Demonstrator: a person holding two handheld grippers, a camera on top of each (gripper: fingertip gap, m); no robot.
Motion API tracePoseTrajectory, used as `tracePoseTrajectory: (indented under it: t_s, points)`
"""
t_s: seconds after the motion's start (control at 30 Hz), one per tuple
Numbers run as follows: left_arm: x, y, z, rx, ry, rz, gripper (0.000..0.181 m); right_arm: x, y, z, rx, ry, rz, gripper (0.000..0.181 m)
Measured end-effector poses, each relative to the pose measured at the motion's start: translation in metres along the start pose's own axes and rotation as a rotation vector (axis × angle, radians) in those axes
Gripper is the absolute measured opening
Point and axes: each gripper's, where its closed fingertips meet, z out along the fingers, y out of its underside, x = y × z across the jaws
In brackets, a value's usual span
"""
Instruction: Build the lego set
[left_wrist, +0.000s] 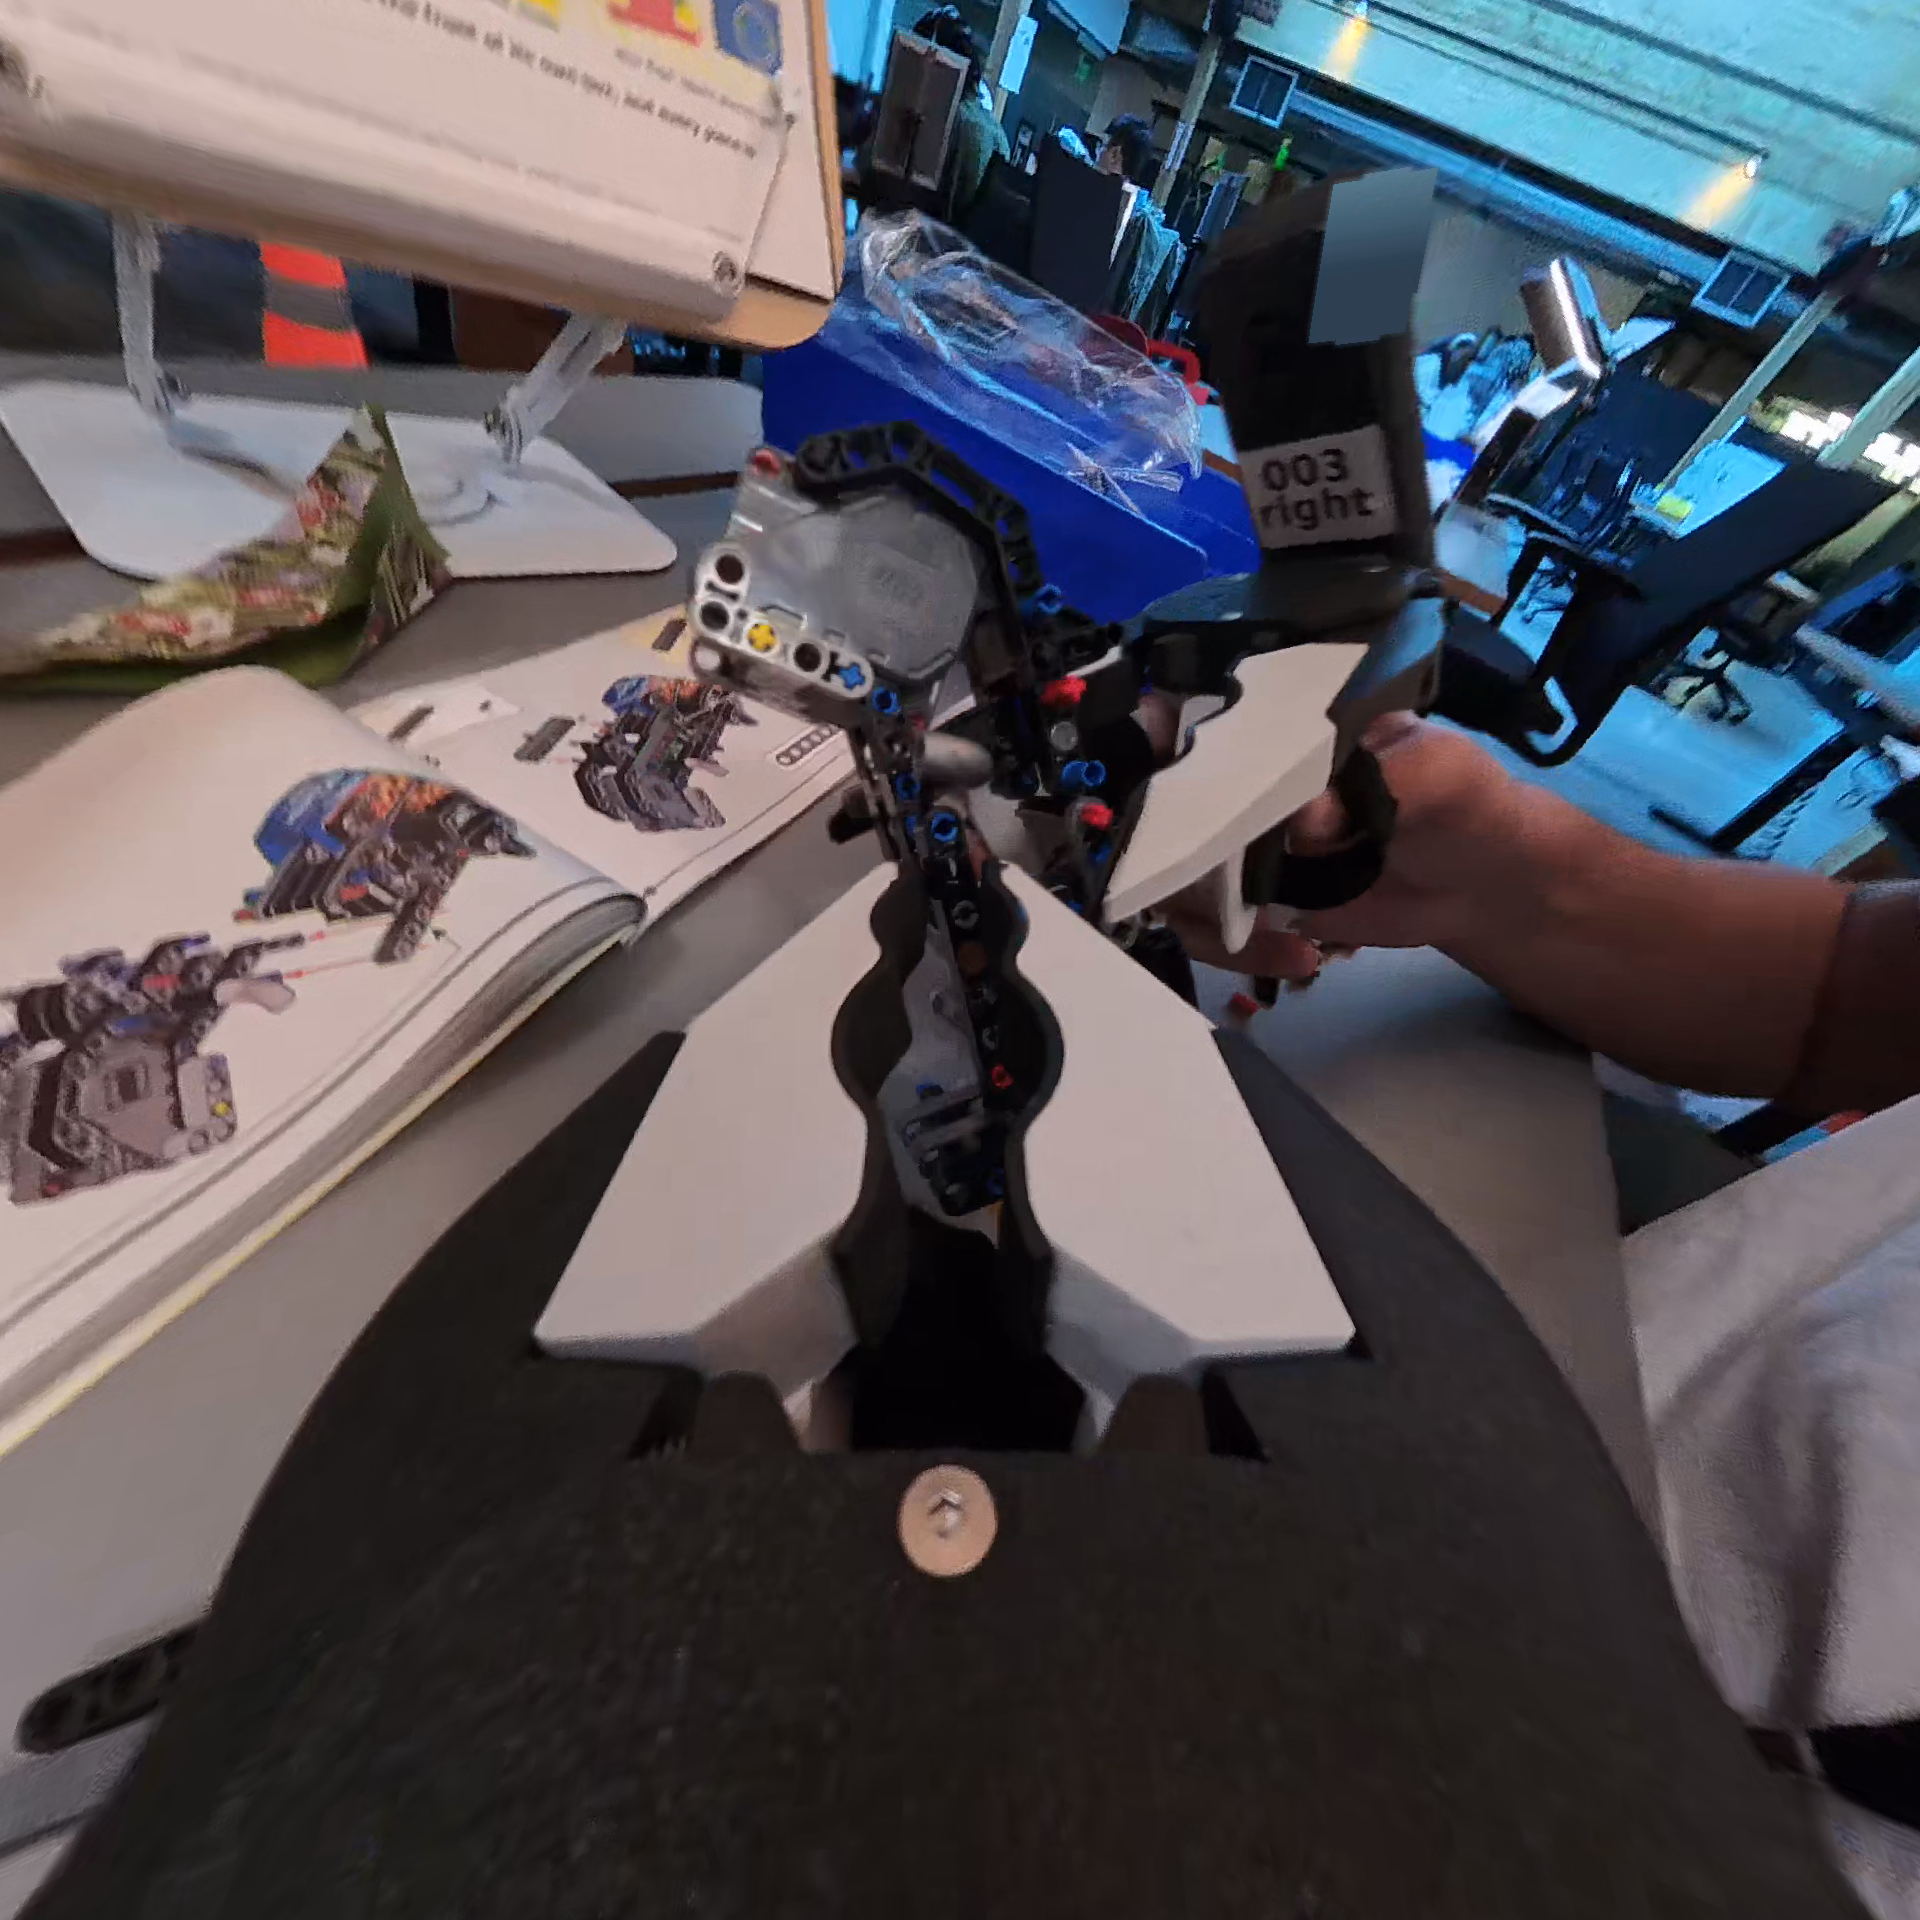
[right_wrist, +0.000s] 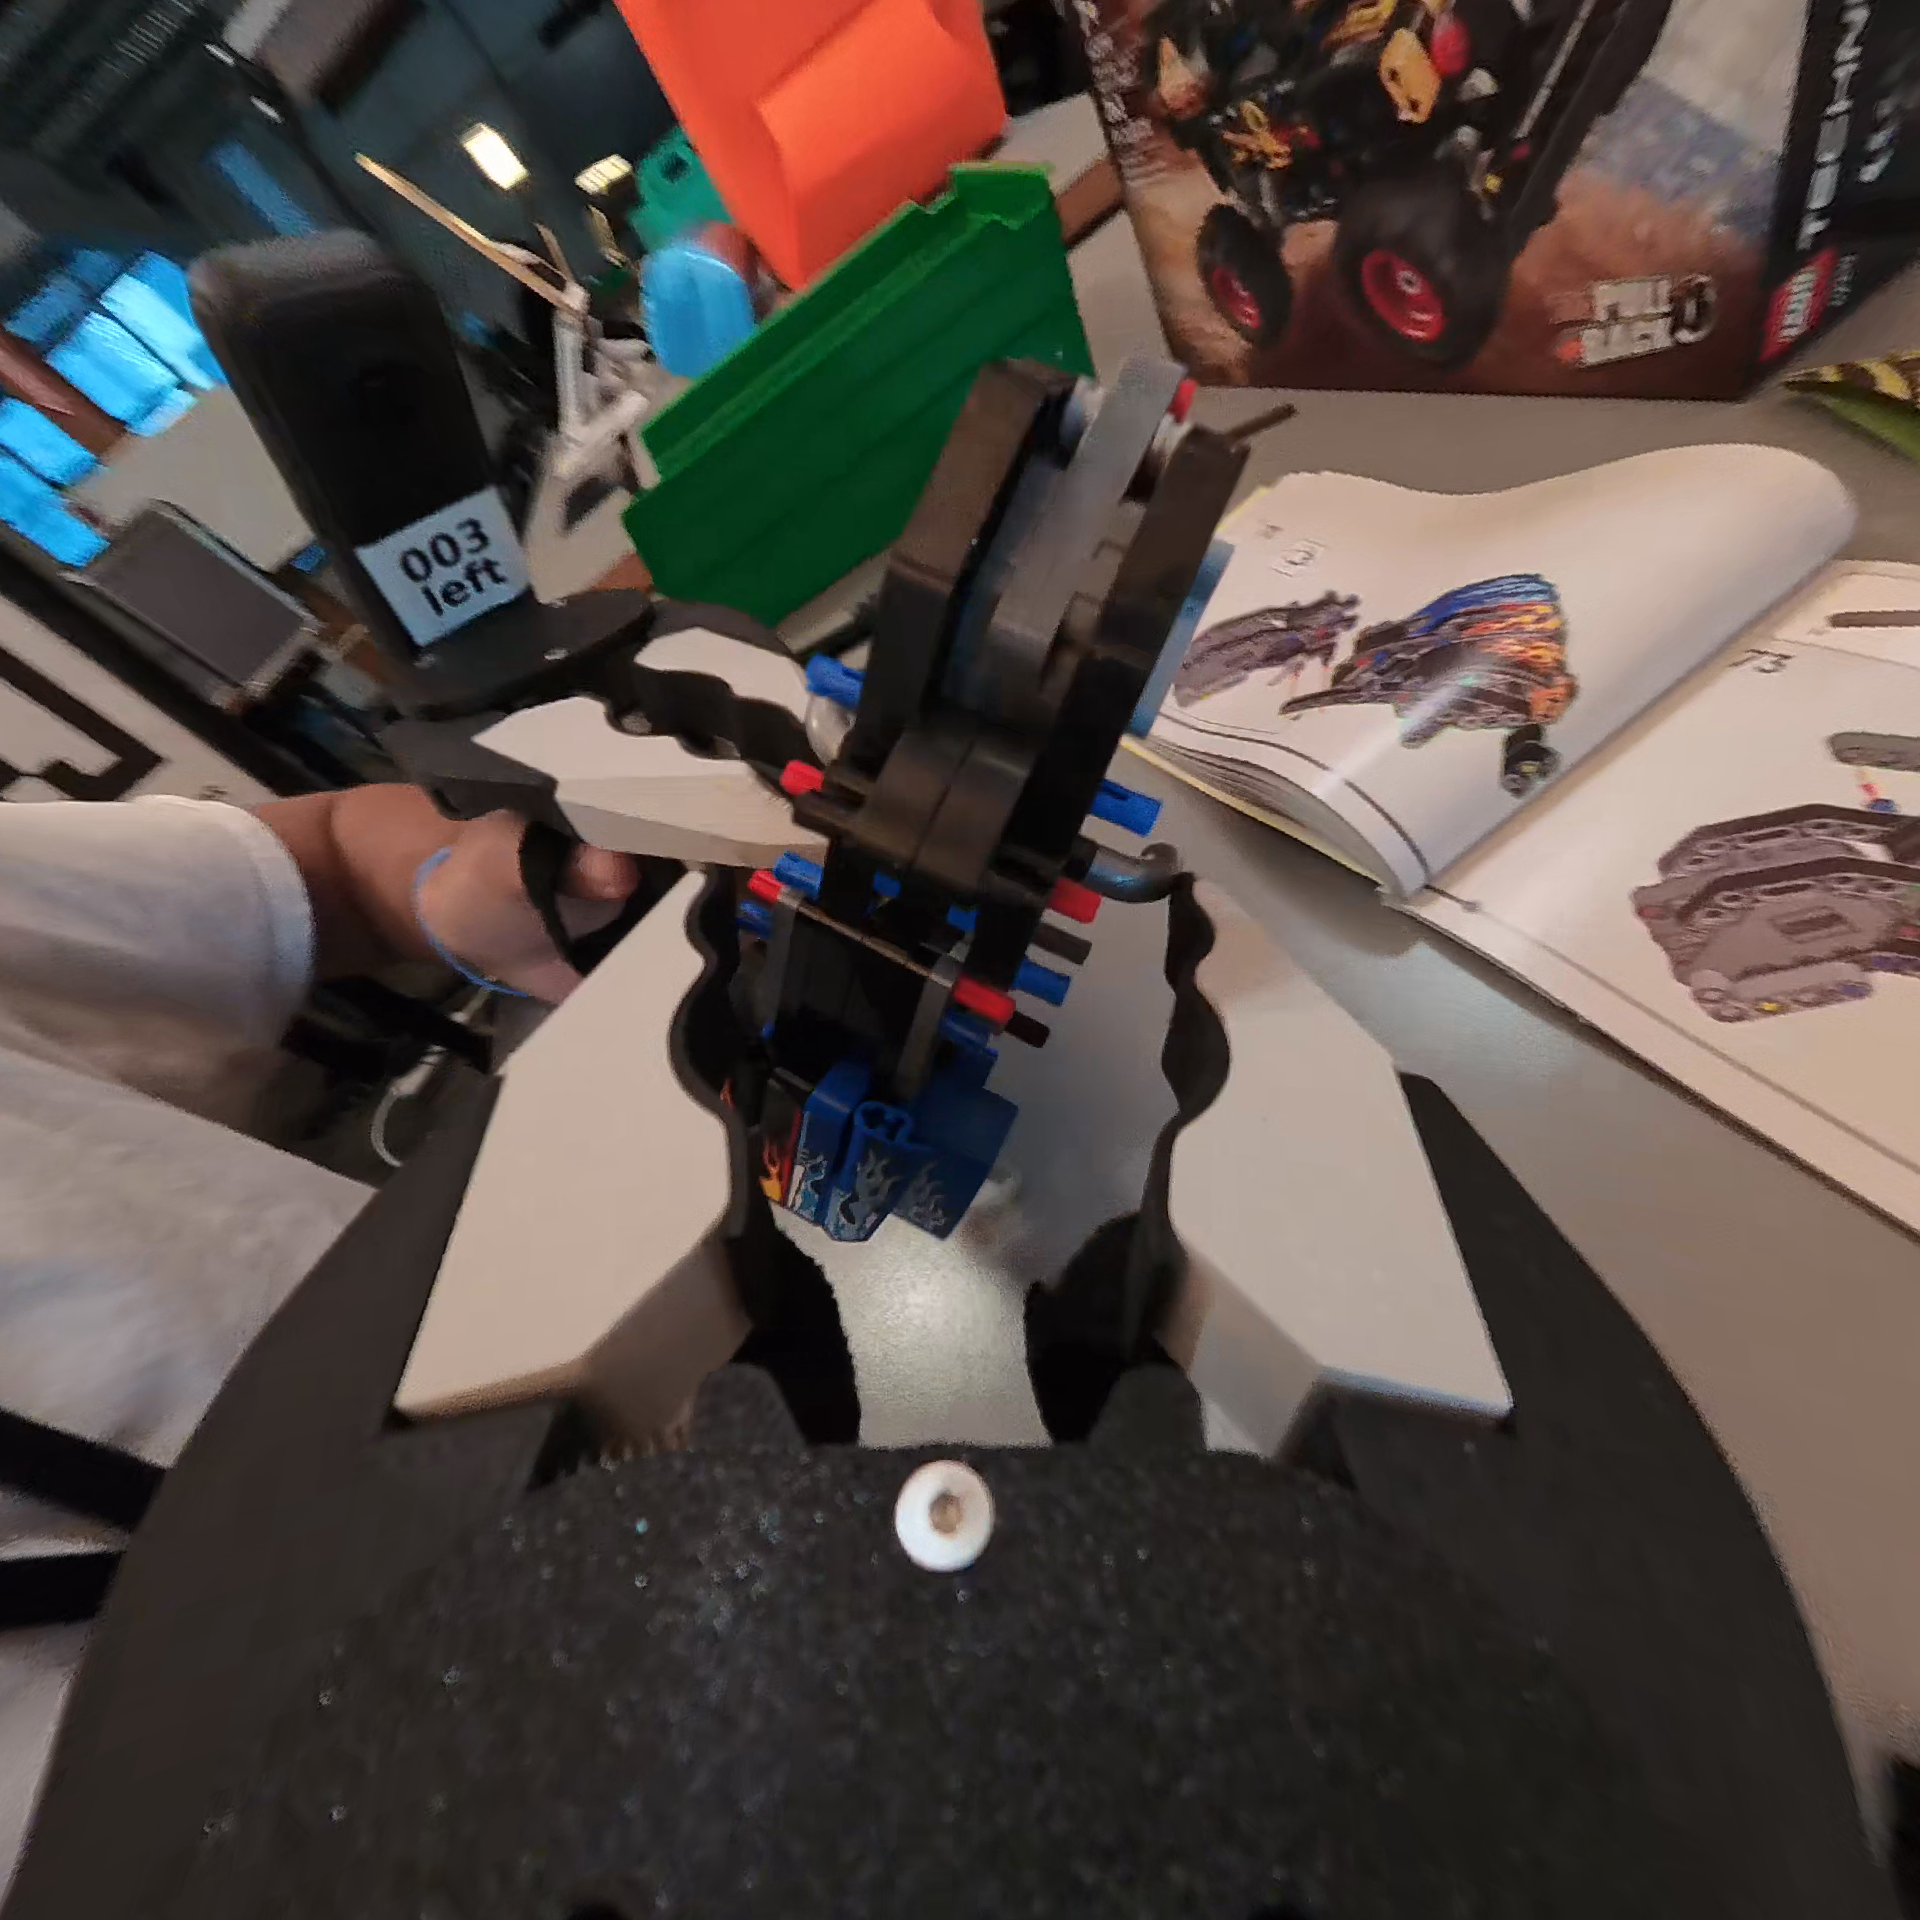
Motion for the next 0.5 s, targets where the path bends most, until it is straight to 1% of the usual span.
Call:
tracePoseTrajectory:
  t_s: [0.07, 0.17, 0.23, 0.3, 0.37, 0.4, 0.43, 0.47, 0.5]
  points:
    - [0.007, -0.005, -0.002, 0.029, 0.020, 0.069, 0.009, -0.006, -0.003, -0.004, 0.040, -0.084, 0.008, 0.081]
    - [0.025, -0.015, -0.007, 0.067, 0.127, 0.095, 0.010, -0.021, -0.011, -0.013, 0.102, -0.211, -0.019, 0.081]
    - [0.032, -0.020, -0.010, 0.076, 0.189, 0.082, 0.016, -0.028, -0.016, -0.021, 0.133, -0.263, -0.052, 0.081]
    - [0.028, -0.027, -0.016, 0.090, 0.220, 0.060, 0.021, -0.032, -0.018, -0.026, 0.148, -0.293, -0.083, 0.080]
    - [0.023, -0.030, -0.018, 0.089, 0.263, -0.003, 0.033, -0.034, -0.017, -0.028, 0.145, -0.306, -0.096, 0.079]
    - [0.023, -0.029, -0.018, 0.075, 0.304, -0.048, 0.042, -0.034, -0.015, -0.028, 0.132, -0.309, -0.100, 0.076]
    - [0.023, -0.025, -0.016, 0.052, 0.350, -0.100, 0.051, -0.037, -0.015, -0.030, 0.140, -0.337, -0.096, 0.048]
    - [0.024, -0.021, -0.015, 0.031, 0.398, -0.148, 0.063, -0.032, -0.013, -0.027, 0.124, -0.310, -0.084, 0.044]
    - [0.026, -0.017, -0.013, 0.011, 0.444, -0.186, 0.067, -0.027, -0.007, -0.023, 0.093, -0.282, -0.085, 0.043]
